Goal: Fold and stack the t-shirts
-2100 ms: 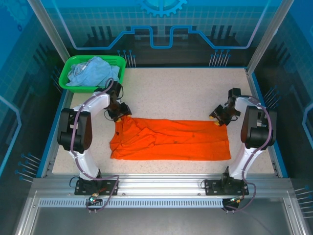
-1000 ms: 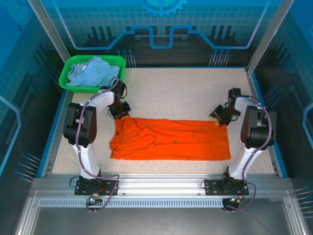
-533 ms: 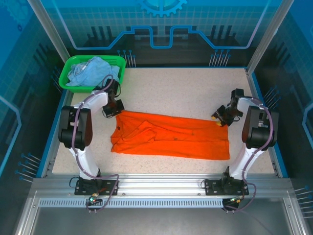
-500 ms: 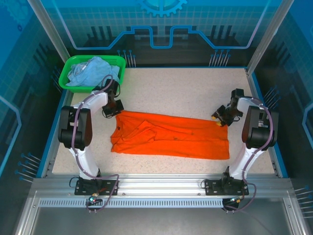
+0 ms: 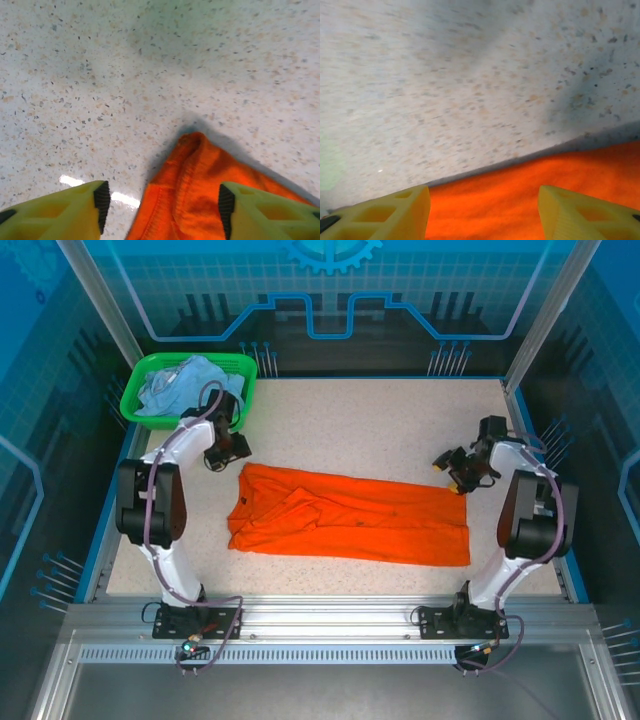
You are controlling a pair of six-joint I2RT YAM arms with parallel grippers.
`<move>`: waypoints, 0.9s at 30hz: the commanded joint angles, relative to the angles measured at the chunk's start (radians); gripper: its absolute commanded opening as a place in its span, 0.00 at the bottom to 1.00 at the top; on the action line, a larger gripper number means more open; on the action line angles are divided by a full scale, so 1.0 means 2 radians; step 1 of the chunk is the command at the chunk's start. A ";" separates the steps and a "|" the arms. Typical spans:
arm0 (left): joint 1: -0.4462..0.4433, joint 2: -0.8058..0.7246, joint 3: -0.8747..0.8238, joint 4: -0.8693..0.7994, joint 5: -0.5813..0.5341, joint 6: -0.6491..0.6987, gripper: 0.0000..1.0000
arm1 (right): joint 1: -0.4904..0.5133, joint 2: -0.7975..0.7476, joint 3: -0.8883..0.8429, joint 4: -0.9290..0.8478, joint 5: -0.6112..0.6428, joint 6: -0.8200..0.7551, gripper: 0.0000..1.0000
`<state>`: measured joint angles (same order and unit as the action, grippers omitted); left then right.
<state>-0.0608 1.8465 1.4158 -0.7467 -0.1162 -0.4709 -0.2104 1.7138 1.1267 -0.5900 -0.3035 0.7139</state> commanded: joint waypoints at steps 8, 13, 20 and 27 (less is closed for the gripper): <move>-0.086 -0.105 -0.106 0.008 0.170 -0.054 0.40 | 0.190 -0.036 0.012 -0.010 -0.042 -0.021 0.49; -0.082 -0.087 -0.166 0.068 0.190 -0.097 0.30 | 0.323 0.075 0.122 -0.010 -0.041 -0.035 0.35; -0.080 -0.010 -0.119 0.057 0.159 -0.069 0.30 | 0.400 0.240 0.331 -0.076 -0.018 -0.059 0.33; -0.076 0.003 -0.116 0.036 0.135 -0.053 0.34 | 0.419 0.330 0.430 -0.112 -0.020 -0.072 0.37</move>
<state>-0.2241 1.8347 1.1648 -0.6411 0.1780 -0.6029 0.6125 2.3219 1.9388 -0.7265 -0.3470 0.6022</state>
